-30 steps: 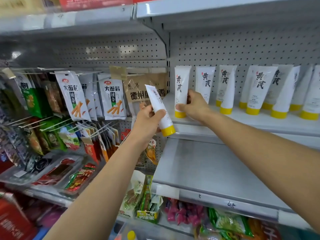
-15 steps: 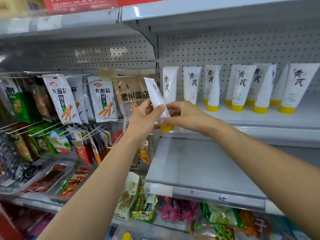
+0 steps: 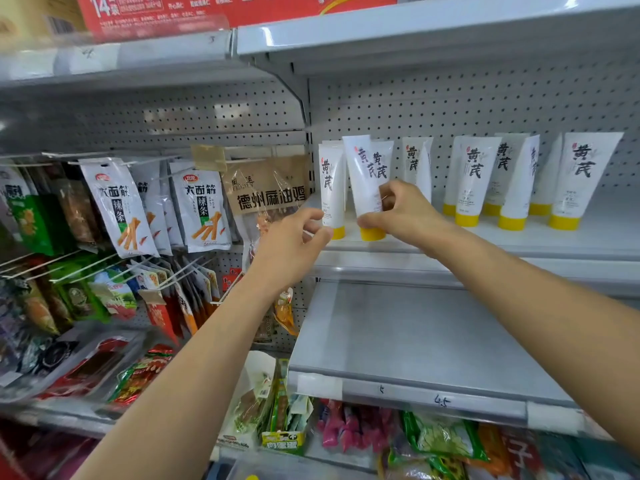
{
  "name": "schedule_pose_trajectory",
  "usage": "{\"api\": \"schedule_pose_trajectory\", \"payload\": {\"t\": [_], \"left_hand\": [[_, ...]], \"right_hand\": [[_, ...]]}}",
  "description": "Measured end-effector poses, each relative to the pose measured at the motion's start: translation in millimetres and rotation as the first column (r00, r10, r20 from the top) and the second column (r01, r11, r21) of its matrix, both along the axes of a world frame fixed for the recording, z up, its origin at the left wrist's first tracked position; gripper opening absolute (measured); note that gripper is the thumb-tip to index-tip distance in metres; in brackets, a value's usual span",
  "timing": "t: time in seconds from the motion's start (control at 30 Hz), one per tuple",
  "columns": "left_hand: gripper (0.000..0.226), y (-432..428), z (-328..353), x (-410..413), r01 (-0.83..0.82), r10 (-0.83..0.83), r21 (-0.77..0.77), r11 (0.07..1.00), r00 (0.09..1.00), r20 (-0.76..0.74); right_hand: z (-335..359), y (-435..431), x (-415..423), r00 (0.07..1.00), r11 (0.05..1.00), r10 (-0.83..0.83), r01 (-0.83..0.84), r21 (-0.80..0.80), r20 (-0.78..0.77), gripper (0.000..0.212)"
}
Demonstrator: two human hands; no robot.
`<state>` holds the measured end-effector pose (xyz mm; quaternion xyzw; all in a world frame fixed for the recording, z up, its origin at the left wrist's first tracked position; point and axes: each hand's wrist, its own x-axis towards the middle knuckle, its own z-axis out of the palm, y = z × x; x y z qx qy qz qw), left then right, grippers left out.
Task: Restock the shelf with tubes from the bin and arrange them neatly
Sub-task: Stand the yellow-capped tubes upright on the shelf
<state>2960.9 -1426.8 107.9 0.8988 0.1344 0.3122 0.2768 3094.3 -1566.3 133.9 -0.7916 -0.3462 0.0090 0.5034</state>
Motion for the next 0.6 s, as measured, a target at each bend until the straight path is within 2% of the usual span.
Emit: {"api": "schedule_pose_trajectory", "payload": {"t": [0.1, 0.2, 0.33, 0.6], "left_hand": [[0.04, 5.6, -7.0, 0.6, -0.074, 0.083, 0.179, 0.981, 0.996, -0.044], [0.041, 8.9, -13.1, 0.6, -0.106, 0.125, 0.259, 0.96, 0.99, -0.06], [0.041, 11.6, -17.0, 0.1, -0.117, 0.137, 0.263, 0.958, 0.989, -0.06], [0.04, 13.4, -22.9, -0.1, -0.134, 0.158, 0.229, 0.964, 0.984, -0.087]], "right_hand": [[-3.1, 1.2, 12.2, 0.995, 0.995, -0.095, 0.095, -0.008, 0.036, 0.05], [-8.4, 5.5, 20.5, 0.988, 0.989, -0.141, 0.144, -0.043, 0.067, 0.056], [-15.7, 13.0, 25.2, 0.98, 0.979, -0.177, 0.185, -0.09, 0.09, 0.062], [-16.3, 17.0, 25.6, 0.973, 0.969, -0.21, 0.22, -0.109, 0.095, 0.06]]}}
